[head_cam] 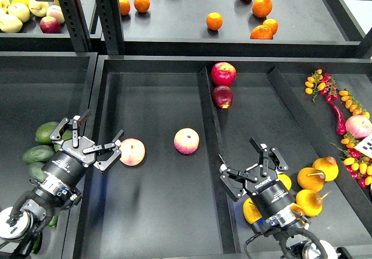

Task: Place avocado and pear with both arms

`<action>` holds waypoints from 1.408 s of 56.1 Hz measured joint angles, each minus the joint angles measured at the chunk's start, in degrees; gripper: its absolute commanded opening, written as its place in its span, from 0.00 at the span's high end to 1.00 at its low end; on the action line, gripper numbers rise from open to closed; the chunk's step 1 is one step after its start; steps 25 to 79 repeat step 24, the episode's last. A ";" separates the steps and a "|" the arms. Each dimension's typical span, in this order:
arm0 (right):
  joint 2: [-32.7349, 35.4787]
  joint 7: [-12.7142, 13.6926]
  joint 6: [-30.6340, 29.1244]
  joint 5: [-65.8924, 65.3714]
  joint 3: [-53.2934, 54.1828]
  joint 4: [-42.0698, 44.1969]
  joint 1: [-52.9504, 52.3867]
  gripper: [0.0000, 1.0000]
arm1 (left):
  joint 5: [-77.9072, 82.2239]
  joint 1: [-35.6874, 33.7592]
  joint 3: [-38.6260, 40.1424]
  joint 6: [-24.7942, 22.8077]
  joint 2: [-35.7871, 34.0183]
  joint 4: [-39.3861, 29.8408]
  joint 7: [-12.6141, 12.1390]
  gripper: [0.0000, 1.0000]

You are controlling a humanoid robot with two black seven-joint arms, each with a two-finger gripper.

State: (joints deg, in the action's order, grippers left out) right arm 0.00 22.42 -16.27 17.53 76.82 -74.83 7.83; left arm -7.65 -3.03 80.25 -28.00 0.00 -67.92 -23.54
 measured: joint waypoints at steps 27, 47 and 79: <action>0.00 -0.02 2.25 1.55 4.02 -0.69 -6.08 0.00 | -1.90 -0.06 0.14 0.00 0.00 -3.28 2.95 0.01; 0.00 -0.02 2.25 1.55 4.02 -0.69 -6.08 0.00 | -1.90 -0.06 0.14 0.00 0.00 -3.28 2.95 0.01; 0.00 -0.02 2.25 1.55 4.02 -0.69 -6.08 0.00 | -1.90 -0.06 0.14 0.00 0.00 -3.28 2.95 0.01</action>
